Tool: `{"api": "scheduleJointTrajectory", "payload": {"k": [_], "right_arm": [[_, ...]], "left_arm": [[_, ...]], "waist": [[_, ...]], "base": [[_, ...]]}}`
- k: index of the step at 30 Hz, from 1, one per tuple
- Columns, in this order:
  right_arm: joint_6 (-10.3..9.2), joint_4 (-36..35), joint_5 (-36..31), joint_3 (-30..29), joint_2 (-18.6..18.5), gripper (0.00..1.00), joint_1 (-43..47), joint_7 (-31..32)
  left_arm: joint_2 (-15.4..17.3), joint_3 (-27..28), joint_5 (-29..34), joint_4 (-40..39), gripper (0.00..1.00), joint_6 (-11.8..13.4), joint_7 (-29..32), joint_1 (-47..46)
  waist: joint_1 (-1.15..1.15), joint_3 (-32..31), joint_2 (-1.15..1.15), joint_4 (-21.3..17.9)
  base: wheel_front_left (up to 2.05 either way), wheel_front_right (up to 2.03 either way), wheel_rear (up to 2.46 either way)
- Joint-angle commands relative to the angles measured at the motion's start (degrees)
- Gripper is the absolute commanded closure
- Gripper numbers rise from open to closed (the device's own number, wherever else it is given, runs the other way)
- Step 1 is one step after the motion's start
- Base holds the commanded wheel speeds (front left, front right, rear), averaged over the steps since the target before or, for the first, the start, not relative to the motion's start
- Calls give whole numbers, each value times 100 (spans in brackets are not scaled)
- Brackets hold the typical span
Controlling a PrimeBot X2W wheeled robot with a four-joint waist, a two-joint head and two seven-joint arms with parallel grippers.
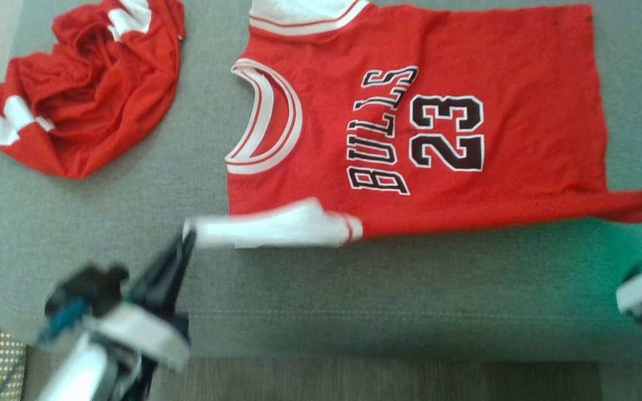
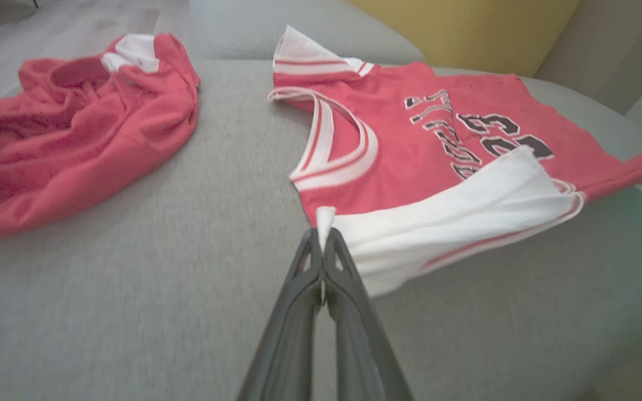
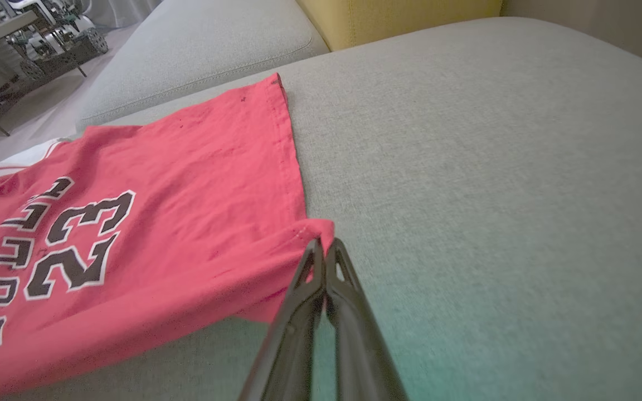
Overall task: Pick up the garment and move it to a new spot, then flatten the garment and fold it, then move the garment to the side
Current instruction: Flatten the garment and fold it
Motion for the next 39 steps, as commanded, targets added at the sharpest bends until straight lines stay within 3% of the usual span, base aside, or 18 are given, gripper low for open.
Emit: {"api": "scheduleJointTrajectory", "payload": {"k": [1,12,19,21,23,24,25,26,27,32,39], "right_arm": [[-2,106,-62,80,-80,100,-539,-22],[-2,1716,-544,-26,-80,100,-2052,-547],[-2,2354,-635,306,-160,100,-2606,-888],[-2,2472,-598,413,-206,93,-2709,-969],[-2,2544,-523,576,-251,80,-2794,-1064],[-2,2555,-443,733,-278,67,-2816,-1116],[-2,2573,-344,864,-310,28,-2821,-1148],[-2,2562,-241,1002,-351,0,-2821,-1207],[-2,2516,-121,1155,-395,0,-2810,-1299],[-2,2199,414,1523,-623,0,-2540,-1625],[-2,1429,653,1389,-665,0,-1903,-1782]], "left_arm": [[6,205,-36,61,100,-31,-30,-698],[-200,-92,246,1346,100,-104,-92,-2403],[-234,101,642,1497,100,-110,-95,-2766],[-276,177,718,1427,100,-111,-95,-2771],[-313,194,745,1344,100,-112,-95,-2749],[-326,177,723,1320,88,-112,-95,-2732],[-332,175,707,1310,65,-112,-95,-2721],[-331,160,711,1294,48,-112,-95,-2718],[-341,161,713,1259,0,-112,-96,-2722],[-519,636,818,981,0,-106,-96,-2573],[-933,1156,994,419,0,-51,-96,-1575]], "waist": [[1,191,0,52],[1,623,0,53],[1,830,0,-81],[1,887,0,-111],[1,939,0,-135],[1,957,0,-141],[1,973,0,-145],[1,987,0,-148],[1,998,0,-144],[1,985,0,-124],[1,909,0,-133]], "base": [[0,0,0],[0,0,0],[0,0,0],[0,0,0],[0,0,0],[0,0,0],[0,0,0],[0,0,0],[0,0,0],[0,0,0],[0,0,0]]}}
